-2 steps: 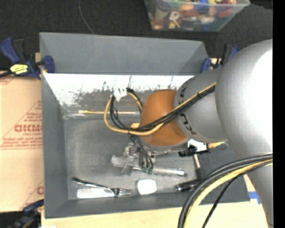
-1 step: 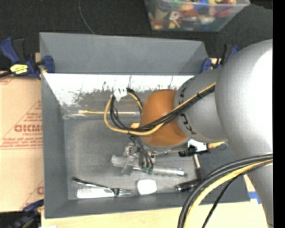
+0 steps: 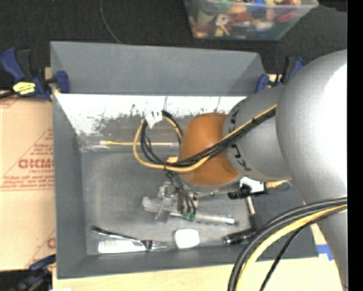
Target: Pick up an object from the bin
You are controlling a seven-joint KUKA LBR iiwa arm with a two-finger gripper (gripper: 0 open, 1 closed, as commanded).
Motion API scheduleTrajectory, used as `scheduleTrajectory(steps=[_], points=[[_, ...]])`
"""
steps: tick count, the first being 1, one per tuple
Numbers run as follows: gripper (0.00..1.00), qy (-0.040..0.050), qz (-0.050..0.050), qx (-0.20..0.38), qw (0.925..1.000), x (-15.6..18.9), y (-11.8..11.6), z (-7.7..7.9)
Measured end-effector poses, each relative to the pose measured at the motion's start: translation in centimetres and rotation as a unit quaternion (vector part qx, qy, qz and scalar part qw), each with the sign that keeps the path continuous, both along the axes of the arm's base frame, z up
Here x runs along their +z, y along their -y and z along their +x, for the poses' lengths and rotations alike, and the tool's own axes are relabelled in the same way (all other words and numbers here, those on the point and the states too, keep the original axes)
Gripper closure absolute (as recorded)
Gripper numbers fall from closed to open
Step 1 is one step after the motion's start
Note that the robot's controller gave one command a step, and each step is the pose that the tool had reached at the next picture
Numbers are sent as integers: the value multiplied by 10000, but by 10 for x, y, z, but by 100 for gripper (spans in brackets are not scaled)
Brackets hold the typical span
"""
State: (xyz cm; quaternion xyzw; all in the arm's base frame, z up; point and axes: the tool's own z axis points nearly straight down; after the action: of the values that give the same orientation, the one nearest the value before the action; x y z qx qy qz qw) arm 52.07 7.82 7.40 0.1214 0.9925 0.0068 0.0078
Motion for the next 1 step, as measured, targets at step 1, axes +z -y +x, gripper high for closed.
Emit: scheduleTrajectory(steps=[1], points=[[100,-65,-6,-3,10000,26,1,-3]])
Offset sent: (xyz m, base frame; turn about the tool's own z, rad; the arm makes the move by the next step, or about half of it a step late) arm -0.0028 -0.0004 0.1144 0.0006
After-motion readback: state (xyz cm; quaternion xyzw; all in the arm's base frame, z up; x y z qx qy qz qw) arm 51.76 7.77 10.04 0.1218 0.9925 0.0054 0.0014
